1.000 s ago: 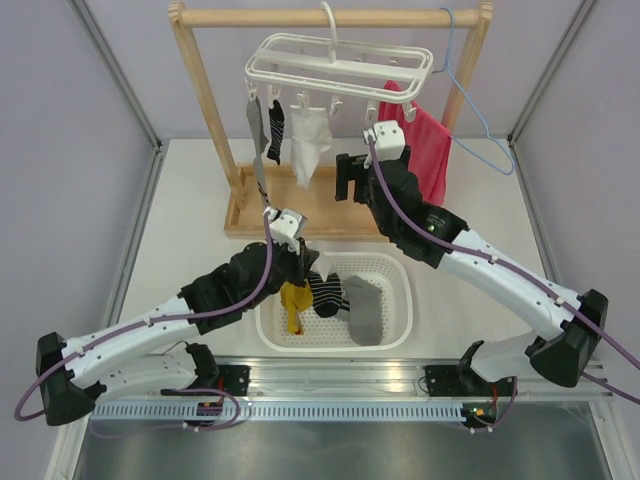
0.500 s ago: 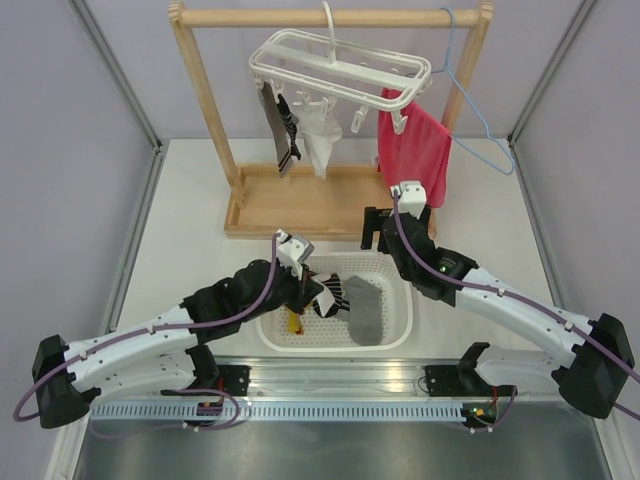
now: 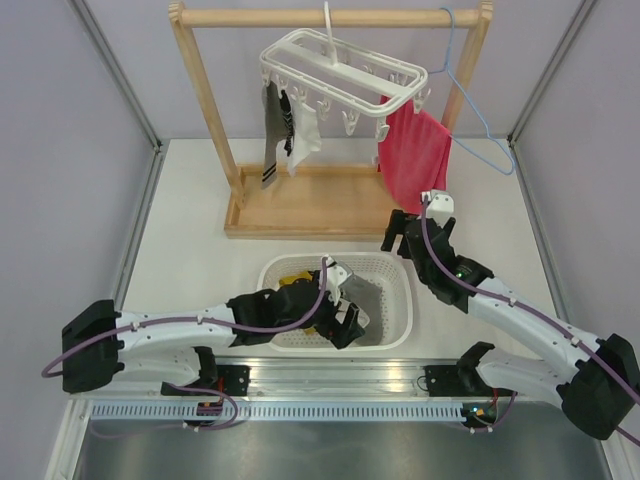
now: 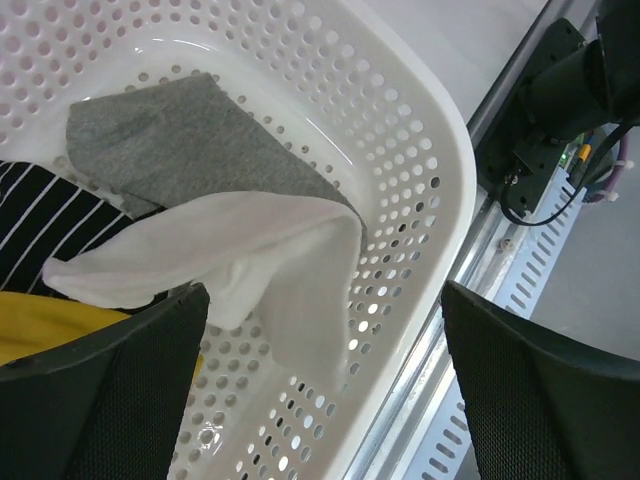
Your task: Remove the socks clipped to the hanger
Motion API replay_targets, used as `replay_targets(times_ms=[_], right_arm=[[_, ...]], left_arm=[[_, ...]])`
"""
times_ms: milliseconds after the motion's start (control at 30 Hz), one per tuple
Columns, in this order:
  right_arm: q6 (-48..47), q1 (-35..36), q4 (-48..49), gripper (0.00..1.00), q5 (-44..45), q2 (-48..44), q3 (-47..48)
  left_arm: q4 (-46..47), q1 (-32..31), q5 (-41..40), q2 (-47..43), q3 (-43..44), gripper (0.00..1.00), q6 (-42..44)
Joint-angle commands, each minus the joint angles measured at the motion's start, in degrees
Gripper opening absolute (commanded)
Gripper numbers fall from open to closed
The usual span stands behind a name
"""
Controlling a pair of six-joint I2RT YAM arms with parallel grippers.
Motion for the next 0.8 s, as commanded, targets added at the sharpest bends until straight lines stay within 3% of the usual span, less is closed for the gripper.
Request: replay_targets(times_ms=[0,200,367,600,767], right_arm=[[1.07,-0.62,2.11,0.96,-1.66,-0.46,-0.63],[0.90,-1.67,3.60,0.96,-2.80,0.15,-1.85],[0.98,-2.20,5.35,0.96,-4.56,1.21,-2.56],[0.63,-2.90,5.80,0.96,-5.17,0.69,-3.26],[0.19,-3.78,5.80,0.96,-5.70,-1.51,-3.88]], left_arm=[[3.34,-0.34,-3.05,0.27,2.02,1.00,-1.02],[3.42,0.10,-13.15,-8.85,-1.75,1.00,-1.37],[2.02,4.21,-15.10,-16.07,-4.56,1.00,-0.67],[1.57,22.13,-0.72,-22.66,-6.41,1.00,-2.86],[8.41,38.66,12.21,-19.16,-4.74,1.00,-6.81]])
